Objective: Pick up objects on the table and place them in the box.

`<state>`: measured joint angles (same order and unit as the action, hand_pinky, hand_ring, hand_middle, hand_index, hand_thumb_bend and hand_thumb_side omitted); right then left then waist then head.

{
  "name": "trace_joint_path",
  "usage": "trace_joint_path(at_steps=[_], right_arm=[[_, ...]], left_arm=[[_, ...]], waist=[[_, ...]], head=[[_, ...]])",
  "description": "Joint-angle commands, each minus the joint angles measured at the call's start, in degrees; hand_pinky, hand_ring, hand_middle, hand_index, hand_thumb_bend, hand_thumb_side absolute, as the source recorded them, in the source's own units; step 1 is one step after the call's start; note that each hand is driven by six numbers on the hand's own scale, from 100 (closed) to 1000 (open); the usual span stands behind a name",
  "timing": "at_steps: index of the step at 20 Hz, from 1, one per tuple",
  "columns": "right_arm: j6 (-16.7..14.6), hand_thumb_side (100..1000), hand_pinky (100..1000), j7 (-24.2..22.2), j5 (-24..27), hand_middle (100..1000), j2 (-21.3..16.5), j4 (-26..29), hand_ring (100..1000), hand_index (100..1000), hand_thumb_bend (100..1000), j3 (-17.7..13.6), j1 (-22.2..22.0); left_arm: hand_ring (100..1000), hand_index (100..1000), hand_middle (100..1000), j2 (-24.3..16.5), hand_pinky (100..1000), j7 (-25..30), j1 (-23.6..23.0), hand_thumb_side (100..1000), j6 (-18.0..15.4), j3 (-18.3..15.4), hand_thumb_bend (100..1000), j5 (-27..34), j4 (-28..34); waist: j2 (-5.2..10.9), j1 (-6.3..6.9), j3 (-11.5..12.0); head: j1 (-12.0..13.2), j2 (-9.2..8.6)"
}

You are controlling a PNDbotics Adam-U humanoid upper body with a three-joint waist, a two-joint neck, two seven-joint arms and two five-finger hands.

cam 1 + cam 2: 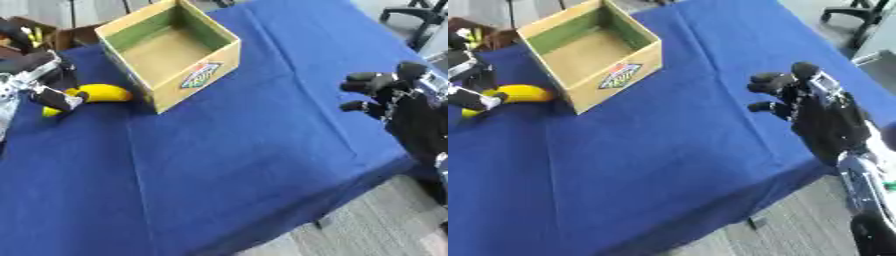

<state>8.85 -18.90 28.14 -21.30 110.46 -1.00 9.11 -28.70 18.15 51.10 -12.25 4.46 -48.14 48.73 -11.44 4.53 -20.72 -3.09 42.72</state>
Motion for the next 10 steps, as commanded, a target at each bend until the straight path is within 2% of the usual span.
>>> trace_joint_path(at_steps=[1,3,5,10], right_arm=[[-0.2,773,743,-0.1,0.4,758,-1.2,0.9,860,599,100,-0.3,0.4],[-0.1,773,743,-0.1,0.5,758,-1.2,0.9,860,599,100,-0.3,0.4],[-0.1,774,744,-0.2,0.4,759,-1.1,0.9,860,599,100,-0.2,0.5],[-0.1,775,745,-0.3,0.1,759,-1.0,1.0,860,599,100,-0.2,0.5]], left_arm=[[402,566,443,-1.8,420,1.4,0.9,190,0.0,0.1,382,0.1,1.1],[460,628,497,-1.8,477,2.8,1.0,222,0.0,0.2,433,-0.8,0.9],[483,654,520,-1.7,498,3.7,1.0,220,0.3,0.1,435,-1.9,0.8],[488,659,526,-1.3,500,2.8,0.8,205,1.4,-0.2,412,-4.4,0.4]], waist=[[1.12,-0.37,0.0],[1.09,-0.34,-0.1],[0.97,-0.3,-0.1],[0.45,-0.22,-0.2]], head=[[-0.1,-0.33],[-0.1,-0.35],[-0.1,-0.39],[-0.2,-0.5]])
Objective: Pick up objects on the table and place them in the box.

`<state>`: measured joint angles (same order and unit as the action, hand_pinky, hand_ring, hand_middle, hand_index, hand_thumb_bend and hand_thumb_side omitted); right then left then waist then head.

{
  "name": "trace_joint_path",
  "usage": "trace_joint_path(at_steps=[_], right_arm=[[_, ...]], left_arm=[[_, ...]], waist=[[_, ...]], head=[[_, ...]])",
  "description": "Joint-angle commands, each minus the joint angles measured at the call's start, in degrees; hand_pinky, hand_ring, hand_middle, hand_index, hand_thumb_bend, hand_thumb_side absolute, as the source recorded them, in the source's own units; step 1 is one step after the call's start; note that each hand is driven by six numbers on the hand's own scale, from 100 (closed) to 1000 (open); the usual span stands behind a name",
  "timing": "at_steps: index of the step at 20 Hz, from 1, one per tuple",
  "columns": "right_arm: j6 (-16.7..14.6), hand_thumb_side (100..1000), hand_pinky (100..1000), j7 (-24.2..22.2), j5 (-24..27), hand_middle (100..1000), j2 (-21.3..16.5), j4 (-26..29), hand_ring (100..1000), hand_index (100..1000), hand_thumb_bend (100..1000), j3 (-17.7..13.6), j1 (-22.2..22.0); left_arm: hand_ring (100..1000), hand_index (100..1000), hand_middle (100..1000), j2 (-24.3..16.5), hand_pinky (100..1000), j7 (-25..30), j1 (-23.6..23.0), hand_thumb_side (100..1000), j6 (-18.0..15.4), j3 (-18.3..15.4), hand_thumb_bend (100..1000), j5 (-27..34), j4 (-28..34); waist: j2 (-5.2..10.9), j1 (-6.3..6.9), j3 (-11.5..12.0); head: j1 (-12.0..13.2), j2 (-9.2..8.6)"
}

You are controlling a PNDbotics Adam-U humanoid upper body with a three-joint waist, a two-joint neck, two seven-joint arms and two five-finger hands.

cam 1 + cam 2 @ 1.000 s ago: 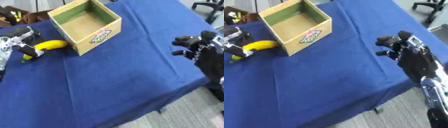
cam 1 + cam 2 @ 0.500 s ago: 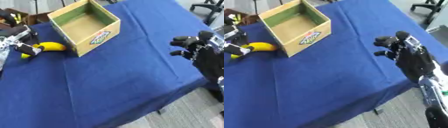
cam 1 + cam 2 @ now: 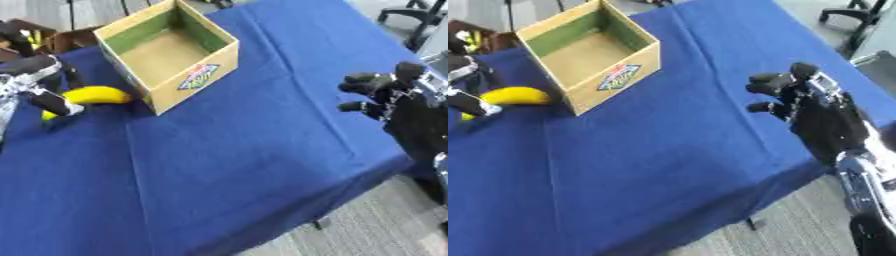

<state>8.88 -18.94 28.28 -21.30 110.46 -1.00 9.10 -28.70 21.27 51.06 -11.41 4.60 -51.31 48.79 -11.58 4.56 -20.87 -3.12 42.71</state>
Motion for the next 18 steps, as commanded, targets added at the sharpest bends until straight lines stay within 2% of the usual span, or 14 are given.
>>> trace_joint_path(at_steps=[1,9,14,18], right_arm=[[-0.1,775,745,-0.3,-0.2,759,-0.9,1.0,860,599,100,-0.2,0.6],[-0.1,776,746,-0.5,-0.8,759,-0.5,1.0,861,599,100,-0.2,0.8],[0.0,776,746,-0.6,-0.9,759,-0.5,0.9,861,599,100,-0.2,0.8],[0.0,777,747,-0.6,-0.8,759,-0.6,0.9,861,599,100,-0.2,0.7]], left_arm=[[483,654,521,-1.2,495,-0.6,0.9,198,0.7,-0.4,390,-1.5,0.1],[456,619,494,-0.8,462,-1.4,0.8,183,0.8,-0.3,354,-2.2,-0.6],[381,533,429,-0.7,380,-1.2,0.7,172,0.7,-0.4,305,-1.4,-0.8],[296,439,339,-0.8,289,-0.7,0.7,161,0.8,-0.4,253,-0.2,-0.7]], waist=[[0.45,-0.22,-0.1],[-0.32,0.05,-0.1],[-0.28,0.12,-0.2],[-0.05,0.09,-0.2]], head=[[-0.1,-0.48],[-0.3,-0.24],[-0.4,-0.27],[-0.5,-0.28]])
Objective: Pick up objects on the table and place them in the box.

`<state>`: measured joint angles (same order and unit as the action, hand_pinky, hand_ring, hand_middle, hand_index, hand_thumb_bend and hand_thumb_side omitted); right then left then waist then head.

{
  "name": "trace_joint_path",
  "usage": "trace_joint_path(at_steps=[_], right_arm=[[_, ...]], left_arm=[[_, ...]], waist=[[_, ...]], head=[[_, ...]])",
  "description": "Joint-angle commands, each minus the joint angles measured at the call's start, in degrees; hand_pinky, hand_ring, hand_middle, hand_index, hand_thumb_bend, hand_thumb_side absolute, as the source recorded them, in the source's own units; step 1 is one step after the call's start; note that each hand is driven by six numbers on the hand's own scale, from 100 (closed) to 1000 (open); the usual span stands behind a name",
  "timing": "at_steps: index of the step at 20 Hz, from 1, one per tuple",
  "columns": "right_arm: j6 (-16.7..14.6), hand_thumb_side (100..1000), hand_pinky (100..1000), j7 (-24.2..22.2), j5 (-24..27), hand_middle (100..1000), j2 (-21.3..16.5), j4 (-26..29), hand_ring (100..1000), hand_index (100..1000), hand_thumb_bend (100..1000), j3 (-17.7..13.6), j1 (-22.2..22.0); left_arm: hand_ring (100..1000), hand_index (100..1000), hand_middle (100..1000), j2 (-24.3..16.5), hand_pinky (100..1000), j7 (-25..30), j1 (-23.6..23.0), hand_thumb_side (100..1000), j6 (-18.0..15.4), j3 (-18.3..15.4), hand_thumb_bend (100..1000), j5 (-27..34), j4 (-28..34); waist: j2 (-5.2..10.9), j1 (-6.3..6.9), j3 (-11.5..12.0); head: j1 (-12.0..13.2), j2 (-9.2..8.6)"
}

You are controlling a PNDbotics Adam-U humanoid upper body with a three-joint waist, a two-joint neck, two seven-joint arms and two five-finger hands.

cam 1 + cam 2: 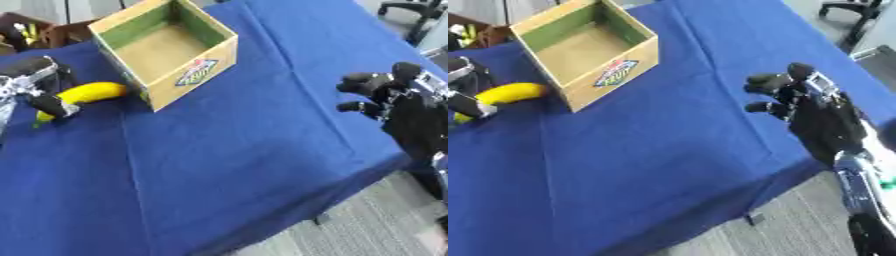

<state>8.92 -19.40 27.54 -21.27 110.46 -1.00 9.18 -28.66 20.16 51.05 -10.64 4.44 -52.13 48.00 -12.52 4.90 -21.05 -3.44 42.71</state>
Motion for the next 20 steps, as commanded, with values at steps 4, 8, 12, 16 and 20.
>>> trace_joint_path(at_steps=[4,8,12,16,20], right_arm=[[0.0,777,747,-0.2,0.1,759,-0.6,0.8,861,599,100,-0.3,0.6],[0.0,778,748,-0.1,0.3,760,-0.8,0.8,861,600,100,-0.3,0.4],[0.0,779,748,-0.1,0.6,760,-0.9,0.8,862,600,100,-0.3,0.3],[0.0,780,749,-0.1,0.8,760,-1.1,0.8,862,600,100,-0.3,0.2],[0.0,780,749,-0.2,0.8,760,-1.0,0.7,862,600,100,-0.3,0.1]], left_arm=[[265,403,305,-1.0,257,0.5,0.8,150,0.4,-0.4,235,1.8,0.5],[253,391,291,-1.5,247,0.0,1.0,141,0.7,-0.6,219,3.3,1.4],[247,384,284,-2.0,243,-0.2,1.2,134,1.1,-0.7,218,4.3,2.2],[353,502,397,-2.3,356,0.2,1.3,188,1.3,-0.5,338,4.1,2.4],[391,540,435,-2.2,395,1.3,1.3,201,1.1,-0.4,365,2.5,2.2]], waist=[[1.22,-0.3,0.0],[1.65,-0.4,0.2],[2.03,-0.48,0.3],[2.32,-0.6,0.4],[2.32,-0.63,0.4]], head=[[-0.3,-0.23],[-0.4,-0.13],[-0.5,-0.12],[-0.5,-0.17],[-0.5,-0.26]])
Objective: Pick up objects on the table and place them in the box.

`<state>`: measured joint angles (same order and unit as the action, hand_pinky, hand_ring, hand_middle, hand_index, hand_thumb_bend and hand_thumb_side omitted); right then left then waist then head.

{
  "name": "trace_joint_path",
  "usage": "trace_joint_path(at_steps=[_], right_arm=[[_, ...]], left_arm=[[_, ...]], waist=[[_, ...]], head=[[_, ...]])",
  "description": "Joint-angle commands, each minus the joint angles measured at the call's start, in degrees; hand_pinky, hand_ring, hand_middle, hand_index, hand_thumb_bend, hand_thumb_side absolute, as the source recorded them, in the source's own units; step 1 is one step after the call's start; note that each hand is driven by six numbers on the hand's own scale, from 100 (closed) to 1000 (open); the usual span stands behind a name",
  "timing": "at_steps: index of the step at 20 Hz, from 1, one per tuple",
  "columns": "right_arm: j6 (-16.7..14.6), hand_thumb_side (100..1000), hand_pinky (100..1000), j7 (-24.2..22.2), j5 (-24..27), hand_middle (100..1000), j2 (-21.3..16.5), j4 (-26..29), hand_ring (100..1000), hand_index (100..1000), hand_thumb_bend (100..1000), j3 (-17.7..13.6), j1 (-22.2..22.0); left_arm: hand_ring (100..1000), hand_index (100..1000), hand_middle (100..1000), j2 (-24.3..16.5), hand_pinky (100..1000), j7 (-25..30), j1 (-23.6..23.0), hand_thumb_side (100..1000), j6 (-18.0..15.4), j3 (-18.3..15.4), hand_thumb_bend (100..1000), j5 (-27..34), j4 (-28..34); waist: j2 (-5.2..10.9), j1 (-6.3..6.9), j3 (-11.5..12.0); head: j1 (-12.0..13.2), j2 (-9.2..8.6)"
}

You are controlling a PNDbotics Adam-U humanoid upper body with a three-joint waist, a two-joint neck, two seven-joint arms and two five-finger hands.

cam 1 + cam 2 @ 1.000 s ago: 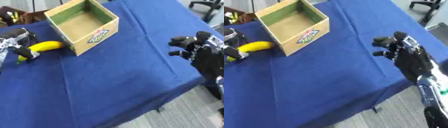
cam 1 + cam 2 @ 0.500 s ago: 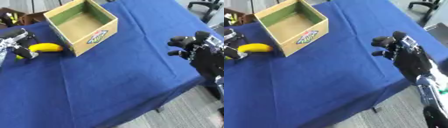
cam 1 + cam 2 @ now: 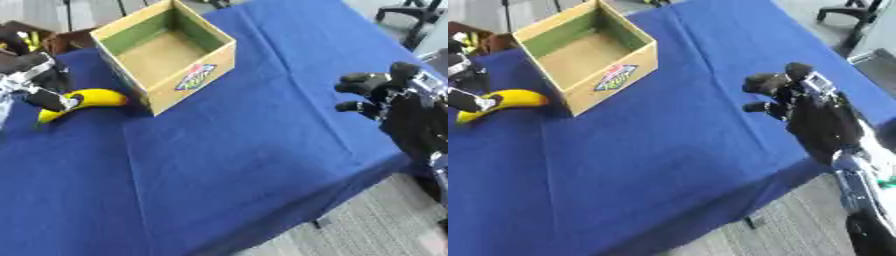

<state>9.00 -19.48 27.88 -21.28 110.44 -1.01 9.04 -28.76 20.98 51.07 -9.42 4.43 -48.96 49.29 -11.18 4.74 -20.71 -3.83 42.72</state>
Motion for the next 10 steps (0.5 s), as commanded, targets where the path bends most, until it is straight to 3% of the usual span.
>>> trace_joint_path(at_steps=[1,2,7,10], right_arm=[[0.0,780,749,-0.1,0.5,760,-1.0,0.8,862,600,100,-0.3,0.3],[0.0,782,750,-0.1,0.4,761,-1.0,0.7,863,600,100,-0.3,0.3],[0.0,782,751,-0.3,-0.2,761,-0.5,0.8,863,600,100,-0.3,0.4],[0.0,782,751,-0.4,-0.6,761,-0.3,0.8,863,600,100,-0.3,0.5]], left_arm=[[391,540,435,-2.0,395,0.6,1.3,201,-0.1,-0.5,365,-0.9,1.0],[612,760,664,-2.0,587,0.8,1.1,292,-0.1,-0.3,467,-1.1,0.7],[623,765,681,-1.4,592,2.7,1.1,306,0.0,-0.3,467,-3.6,-0.4],[592,742,646,-1.1,554,3.2,1.1,304,-0.1,-0.4,445,-3.9,-0.7]], waist=[[0.99,-0.48,0.1],[0.9,-0.47,0.1],[-0.18,-0.4,0.1],[-0.72,-0.33,0.1]], head=[[-0.1,-0.27],[-0.2,-0.22],[-0.3,-0.23],[-0.3,-0.06]])
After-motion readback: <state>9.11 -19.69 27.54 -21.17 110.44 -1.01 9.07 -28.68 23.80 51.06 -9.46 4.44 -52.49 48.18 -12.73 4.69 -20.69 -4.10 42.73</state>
